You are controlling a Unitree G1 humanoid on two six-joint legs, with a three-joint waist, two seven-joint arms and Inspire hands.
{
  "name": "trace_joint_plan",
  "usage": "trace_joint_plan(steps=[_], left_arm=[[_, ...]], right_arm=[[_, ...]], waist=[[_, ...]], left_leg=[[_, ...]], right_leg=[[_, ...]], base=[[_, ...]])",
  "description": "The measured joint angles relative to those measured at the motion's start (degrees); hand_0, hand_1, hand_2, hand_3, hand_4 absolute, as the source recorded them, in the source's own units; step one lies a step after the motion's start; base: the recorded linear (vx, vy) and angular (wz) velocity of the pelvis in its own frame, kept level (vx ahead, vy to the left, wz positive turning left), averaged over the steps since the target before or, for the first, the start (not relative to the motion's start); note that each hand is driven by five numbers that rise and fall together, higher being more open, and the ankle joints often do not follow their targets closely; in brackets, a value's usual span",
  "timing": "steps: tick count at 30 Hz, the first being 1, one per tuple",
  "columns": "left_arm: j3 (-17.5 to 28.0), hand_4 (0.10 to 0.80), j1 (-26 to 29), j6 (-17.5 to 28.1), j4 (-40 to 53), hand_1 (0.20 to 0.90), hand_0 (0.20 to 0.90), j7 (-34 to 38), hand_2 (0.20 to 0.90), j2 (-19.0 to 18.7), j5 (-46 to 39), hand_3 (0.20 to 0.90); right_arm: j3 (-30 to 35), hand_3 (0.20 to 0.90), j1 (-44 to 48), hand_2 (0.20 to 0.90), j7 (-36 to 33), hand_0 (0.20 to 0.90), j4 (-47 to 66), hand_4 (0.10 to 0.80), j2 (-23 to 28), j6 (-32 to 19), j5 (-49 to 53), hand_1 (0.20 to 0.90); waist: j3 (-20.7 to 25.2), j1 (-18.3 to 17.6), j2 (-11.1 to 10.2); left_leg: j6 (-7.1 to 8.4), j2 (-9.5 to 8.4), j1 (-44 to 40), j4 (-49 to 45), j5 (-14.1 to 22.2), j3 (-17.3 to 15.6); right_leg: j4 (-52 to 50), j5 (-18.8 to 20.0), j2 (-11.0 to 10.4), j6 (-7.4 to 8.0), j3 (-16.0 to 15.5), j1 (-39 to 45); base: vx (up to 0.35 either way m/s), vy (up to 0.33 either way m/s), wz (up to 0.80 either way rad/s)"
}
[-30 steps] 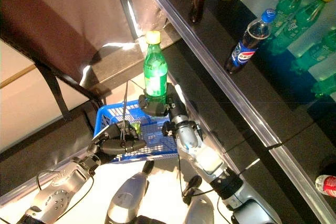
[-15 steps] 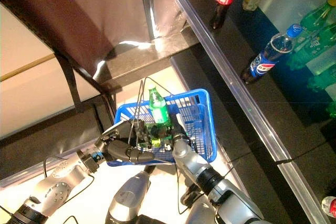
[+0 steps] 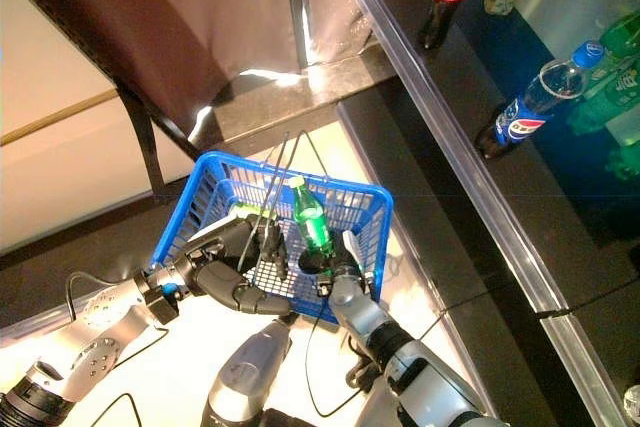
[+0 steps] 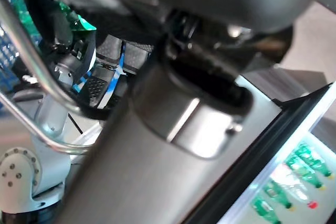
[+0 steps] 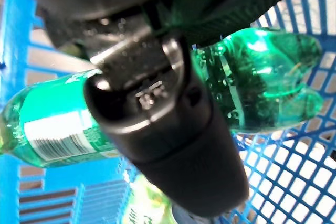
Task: Pick up the drink and place into the basket.
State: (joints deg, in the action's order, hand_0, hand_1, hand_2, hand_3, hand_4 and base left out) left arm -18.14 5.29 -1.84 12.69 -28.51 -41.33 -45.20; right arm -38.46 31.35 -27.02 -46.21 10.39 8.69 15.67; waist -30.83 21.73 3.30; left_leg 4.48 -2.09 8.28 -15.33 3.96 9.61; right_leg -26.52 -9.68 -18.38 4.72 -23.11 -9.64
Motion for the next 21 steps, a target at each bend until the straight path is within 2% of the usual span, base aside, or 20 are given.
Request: trace_joint_plan(steps=[11,16,21], left_arm=[[-2.88,0.100,1.77,0.26,-0.01,0.300,0.300,0.78,0.300,0.28,6.18,0.200],[-4.24,0.100,1.80,0.25,-0.01,0.300,0.300,2.68,0.300,0.32,8.22,0.200],[-5.88,0.100,1.81,0.25,-0.01,0.300,0.300,4.11,0.300,0.48,8.22,0.200]], right_arm=[[-0.67,0.200,0.56,0.300,5.01,0.300,-11.02,0.100,-1.38,-0.34,-5.18,0.300],[-0.63,0.200,4.26,0.300,8.09,0.300,-16.49,0.100,-3.45,5.23,-6.00,0.300],[-0.71,0.200,5.77,0.300,11.08,0.300,-18.90,0.100,-3.48,7.63,-6.70,0.300]], waist=[[-0.01,-1.07,0.02],[-0.01,-0.88,0.02],[-0.01,0.06,0.01]], left_leg=[[-0.03,-0.19,0.92,-0.53,0.05,0.04],[-0.03,-0.58,1.32,-0.80,0.05,0.29],[-0.04,-0.62,1.86,-0.99,0.06,0.46]], right_leg=[[-0.61,-0.04,-0.24,0.04,0.10,-0.97],[-1.37,-0.45,-0.81,-0.08,-0.01,-1.34],[-1.37,-0.41,-0.82,0.04,-0.21,-1.67]], base=[[0.000,0.000,0.00],[0.001,-0.003,0.03],[0.002,-0.003,0.01]])
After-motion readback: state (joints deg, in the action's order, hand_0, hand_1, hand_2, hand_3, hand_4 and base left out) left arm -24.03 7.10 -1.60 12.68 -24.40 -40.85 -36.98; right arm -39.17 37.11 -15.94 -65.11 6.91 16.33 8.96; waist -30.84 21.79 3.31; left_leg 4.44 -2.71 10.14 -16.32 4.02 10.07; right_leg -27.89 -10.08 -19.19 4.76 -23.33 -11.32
